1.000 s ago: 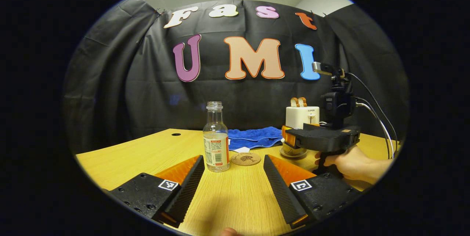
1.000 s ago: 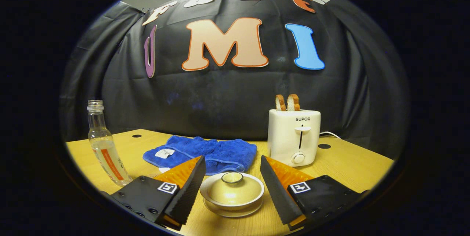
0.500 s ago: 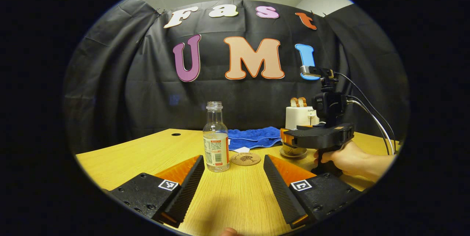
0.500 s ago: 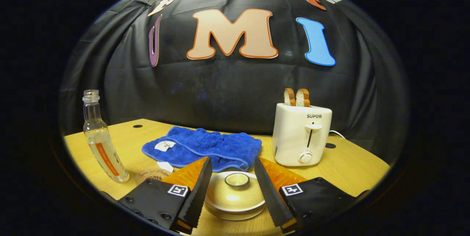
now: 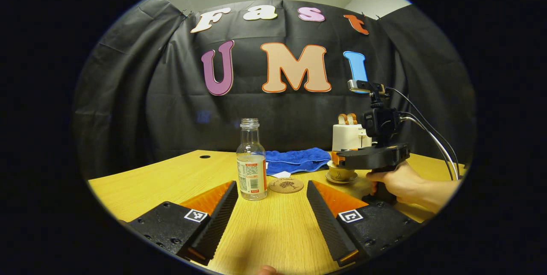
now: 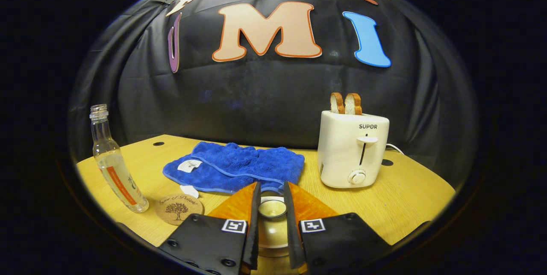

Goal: Open the teacup lid with one hand, grasp the water bottle and pour water into the teacup with the other hand; after pouring, place the water bottle on the coaster and then close the teacup lid.

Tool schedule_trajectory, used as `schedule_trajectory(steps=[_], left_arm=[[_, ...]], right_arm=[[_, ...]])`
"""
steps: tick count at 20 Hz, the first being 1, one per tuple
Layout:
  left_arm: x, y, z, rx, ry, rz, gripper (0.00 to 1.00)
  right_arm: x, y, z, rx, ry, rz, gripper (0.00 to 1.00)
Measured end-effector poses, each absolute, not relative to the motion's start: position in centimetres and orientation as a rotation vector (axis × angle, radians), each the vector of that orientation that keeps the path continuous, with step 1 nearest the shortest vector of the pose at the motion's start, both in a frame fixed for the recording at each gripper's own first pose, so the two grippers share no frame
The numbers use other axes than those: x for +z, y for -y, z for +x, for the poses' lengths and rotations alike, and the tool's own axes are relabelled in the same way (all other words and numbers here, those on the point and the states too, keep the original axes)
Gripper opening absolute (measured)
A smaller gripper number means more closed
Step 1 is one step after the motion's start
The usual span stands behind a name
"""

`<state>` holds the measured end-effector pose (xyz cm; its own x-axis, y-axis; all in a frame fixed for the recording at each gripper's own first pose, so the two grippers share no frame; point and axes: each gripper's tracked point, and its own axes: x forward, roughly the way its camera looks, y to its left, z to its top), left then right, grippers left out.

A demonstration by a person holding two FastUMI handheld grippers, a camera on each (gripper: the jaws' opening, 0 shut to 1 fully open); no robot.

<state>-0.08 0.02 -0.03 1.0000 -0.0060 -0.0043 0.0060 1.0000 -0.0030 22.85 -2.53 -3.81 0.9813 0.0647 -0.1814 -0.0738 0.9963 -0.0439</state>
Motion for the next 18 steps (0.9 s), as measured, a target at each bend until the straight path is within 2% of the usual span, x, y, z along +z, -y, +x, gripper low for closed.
schedule_trajectory(steps=[1,2,8,18], left_arm=[[0.0,0.0,0.0,-0.006,-0.005,-0.004,0.95],[0.0,-0.1,0.0,-0.005,-0.004,-0.003,0.94],[0.1,-0.2,-0.1,-0.001,-0.006,-0.004,0.94],[0.0,-1.1,1.0,0.038,-0.004,-0.001,0.94]], right_arm=[[-3.9,2.6,22.9,0.065,-0.184,-0.053,0.32],[-3.5,2.6,22.7,0.065,-0.171,-0.049,0.25],[-1.1,1.9,21.7,0.134,-0.016,0.006,0.25],[-1.0,3.2,16.8,0.197,-0.024,-0.001,0.25]])
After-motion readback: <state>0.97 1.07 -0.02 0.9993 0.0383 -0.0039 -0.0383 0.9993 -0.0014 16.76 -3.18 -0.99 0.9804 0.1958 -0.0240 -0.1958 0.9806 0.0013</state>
